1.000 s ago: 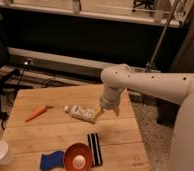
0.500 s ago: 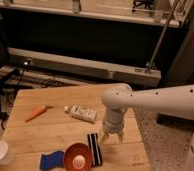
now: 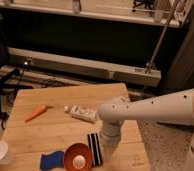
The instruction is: Push the eraser across the table
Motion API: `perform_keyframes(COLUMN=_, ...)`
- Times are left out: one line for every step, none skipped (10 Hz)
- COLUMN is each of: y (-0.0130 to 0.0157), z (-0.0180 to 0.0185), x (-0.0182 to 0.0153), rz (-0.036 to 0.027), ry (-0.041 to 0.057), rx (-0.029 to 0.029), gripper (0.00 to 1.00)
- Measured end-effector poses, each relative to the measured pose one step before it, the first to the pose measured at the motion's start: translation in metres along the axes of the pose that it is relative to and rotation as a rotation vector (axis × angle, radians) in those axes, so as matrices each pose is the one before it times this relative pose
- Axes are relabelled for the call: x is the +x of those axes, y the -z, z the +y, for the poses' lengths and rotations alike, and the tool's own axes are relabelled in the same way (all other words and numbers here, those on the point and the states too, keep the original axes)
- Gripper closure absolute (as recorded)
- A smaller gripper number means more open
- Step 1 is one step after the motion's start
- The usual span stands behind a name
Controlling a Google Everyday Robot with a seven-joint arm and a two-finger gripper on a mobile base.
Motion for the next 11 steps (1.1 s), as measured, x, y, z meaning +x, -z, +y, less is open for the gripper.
perform_keyframes(y=-0.00706, z=0.00562, x=0.00544, rz=0.00283, ry=0.00717, rx=-0.01303, gripper=1.00)
perform_keyframes(y=-0.01037, z=0.00758, x=0.00797, rz=0.00984, ry=0.01120, rx=-0.01433, gripper=1.00)
perform_keyframes(y=-0.01149, z=0.00673, x=0.00726, rz=0.01142, ry=0.01233, rx=-0.00900, gripper=1.00)
perform_keyframes(y=-0.00855, z=0.00301, x=0.00349, rz=0.00718, ry=0.00982, rx=0.00003, gripper=1.00)
perform_keyframes(y=-0.00570, z=0.00095, x=-0.00003, rz=0.00143, ry=0.00695, rx=0.00382, gripper=1.00)
perform_keyframes(y=-0.00681, z=-0.00027, x=0.00052, rz=0.00539, ry=0.00290, rx=0.00563, gripper=1.00)
perform_keyframes(y=-0.00400, z=-0.00101, x=0.00025, rz=0.00647, ry=0.00054, rx=0.00491, gripper=1.00)
perform_keyframes(y=-0.00443, z=-0.00023, x=-0.00109, rz=0.00717, ry=-0.00107, rx=0.00033, gripper=1.00)
perform_keyframes(y=-0.00363, z=0.00125, x=-0.00214, rz=0.00785, ry=0.00036, rx=-0.00201, gripper=1.00)
perform_keyframes(y=-0.00418, z=0.00215, x=-0.00433, rz=0.01059, ry=0.00120, rx=-0.00433, gripper=1.00)
perform_keyframes(y=-0.00213, z=0.00151, x=-0.00437, rz=0.00346, ry=0.00222, rx=-0.00080, gripper=1.00)
